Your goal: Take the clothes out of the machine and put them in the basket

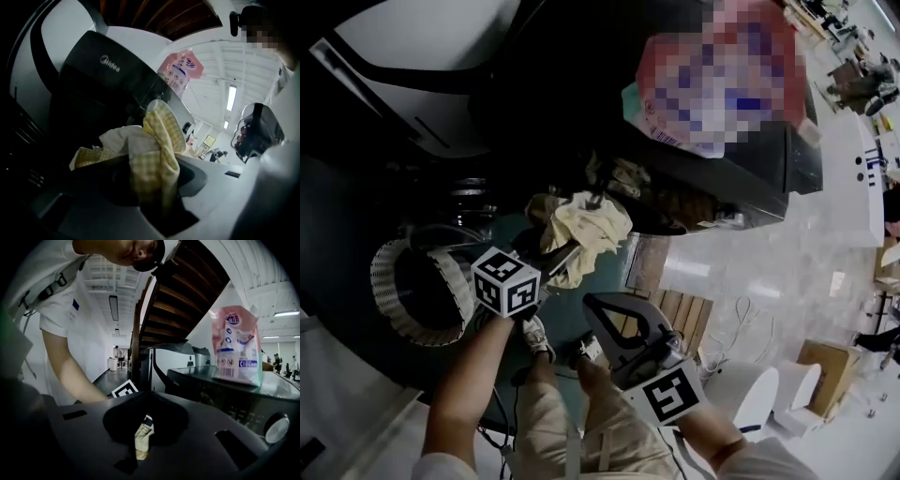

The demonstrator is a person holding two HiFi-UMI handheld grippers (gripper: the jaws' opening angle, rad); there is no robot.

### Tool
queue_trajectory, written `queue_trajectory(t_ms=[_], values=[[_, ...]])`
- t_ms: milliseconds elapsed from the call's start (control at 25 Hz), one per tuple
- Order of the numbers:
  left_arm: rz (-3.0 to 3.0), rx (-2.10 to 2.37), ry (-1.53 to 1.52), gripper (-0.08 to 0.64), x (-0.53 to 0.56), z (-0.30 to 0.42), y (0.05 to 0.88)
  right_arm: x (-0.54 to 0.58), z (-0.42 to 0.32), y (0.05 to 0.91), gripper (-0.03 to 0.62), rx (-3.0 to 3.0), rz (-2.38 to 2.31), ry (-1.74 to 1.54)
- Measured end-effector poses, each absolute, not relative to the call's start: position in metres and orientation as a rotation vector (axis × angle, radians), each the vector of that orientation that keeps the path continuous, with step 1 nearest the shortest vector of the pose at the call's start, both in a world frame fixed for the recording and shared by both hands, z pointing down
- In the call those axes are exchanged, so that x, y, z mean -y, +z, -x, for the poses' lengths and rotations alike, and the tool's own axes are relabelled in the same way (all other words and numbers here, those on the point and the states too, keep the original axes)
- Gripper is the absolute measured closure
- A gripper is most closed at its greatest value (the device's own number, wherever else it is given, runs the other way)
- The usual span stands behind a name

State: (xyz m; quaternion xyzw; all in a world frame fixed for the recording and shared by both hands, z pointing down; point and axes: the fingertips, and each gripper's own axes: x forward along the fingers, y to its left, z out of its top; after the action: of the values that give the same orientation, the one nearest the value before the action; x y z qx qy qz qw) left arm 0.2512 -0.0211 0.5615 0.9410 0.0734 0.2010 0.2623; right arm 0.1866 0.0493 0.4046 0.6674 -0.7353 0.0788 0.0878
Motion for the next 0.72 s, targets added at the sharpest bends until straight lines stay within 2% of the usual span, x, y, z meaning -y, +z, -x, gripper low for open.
queue_trajectory(t_ms=[360,720], values=[[-2.582,0.097,0.384,0.39,0.017,-0.181,0.425,-0.089,-0.152,0.305,0.58,2.35,-1.837,0.339],[-2.528,0.61,0.144,0.39,0.06,-0.019,0.341,-0.045,-0.084,0.239,0.58,2.552,-1.549,0.178]])
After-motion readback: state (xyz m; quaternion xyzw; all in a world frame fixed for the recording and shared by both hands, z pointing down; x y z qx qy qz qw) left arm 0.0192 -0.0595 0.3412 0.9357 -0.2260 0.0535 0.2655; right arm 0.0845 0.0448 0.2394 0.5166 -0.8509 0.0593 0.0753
